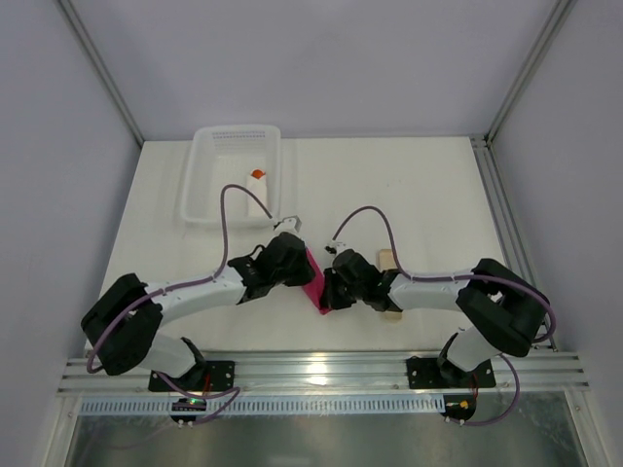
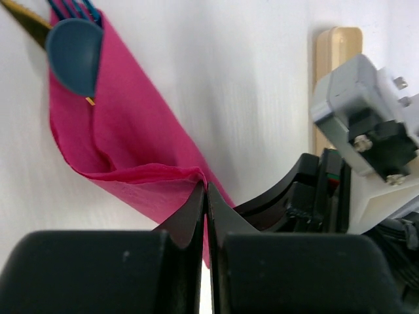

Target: Place the utensils on the paper napkin and roll it up

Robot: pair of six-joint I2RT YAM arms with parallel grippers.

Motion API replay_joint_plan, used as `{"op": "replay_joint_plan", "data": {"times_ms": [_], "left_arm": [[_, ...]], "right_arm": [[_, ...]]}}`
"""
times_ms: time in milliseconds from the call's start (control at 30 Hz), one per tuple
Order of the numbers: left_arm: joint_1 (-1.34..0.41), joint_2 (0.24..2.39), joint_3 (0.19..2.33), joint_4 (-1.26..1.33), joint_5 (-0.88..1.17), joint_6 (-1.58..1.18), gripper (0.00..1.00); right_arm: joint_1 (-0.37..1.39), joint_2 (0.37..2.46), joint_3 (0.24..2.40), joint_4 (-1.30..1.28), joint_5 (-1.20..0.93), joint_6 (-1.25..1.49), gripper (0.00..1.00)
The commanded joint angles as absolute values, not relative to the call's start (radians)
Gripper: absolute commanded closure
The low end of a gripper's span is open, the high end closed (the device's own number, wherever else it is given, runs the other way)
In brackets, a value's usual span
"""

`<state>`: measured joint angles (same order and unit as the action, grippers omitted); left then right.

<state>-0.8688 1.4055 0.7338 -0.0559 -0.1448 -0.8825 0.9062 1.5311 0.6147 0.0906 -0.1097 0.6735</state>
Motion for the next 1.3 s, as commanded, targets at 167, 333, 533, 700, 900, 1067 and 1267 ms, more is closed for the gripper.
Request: {"op": "replay_joint_plan", "data": {"times_ms": [167, 333, 533, 700, 900, 1067, 1267], "left_arm": [[-0.903, 1.52, 0.876, -0.006, -0.114, -0.824, 1.0], [-0.907, 1.549, 0.88, -0.006, -0.088, -0.818, 1.0], [-0.908, 1.583, 0.887, 0.057, -0.051, -0.807, 1.0], [-0.908, 1.601, 0.896, 0.055, -0.049, -0.804, 1.0], [-0.908, 1.603, 0.885, 0.052, -0.057, -0.805, 1.0], [-0.908, 1.606, 0.887, 0.051, -0.055, -0.805, 1.0], [-0.908, 1.614, 0.893, 0.055, -0.051, -0.807, 1.0]], "right_arm": [[0.922, 1.503, 0.551, 0.115, -0.057, 0.71, 0.96], [0.925, 1.48, 0.542, 0.117, -0.043, 0.718, 0.96], [0.933, 1.482, 0.534, 0.126, -0.034, 0.732, 0.96], [0.945, 1.46, 0.522, 0.141, -0.022, 0.732, 0.96], [0.943, 1.367, 0.514, 0.13, -0.005, 0.738, 0.96], [0.943, 1.299, 0.494, 0.118, 0.029, 0.746, 0.96], [0.943, 1.275, 0.479, 0.1, 0.037, 0.742, 0.96]]}}
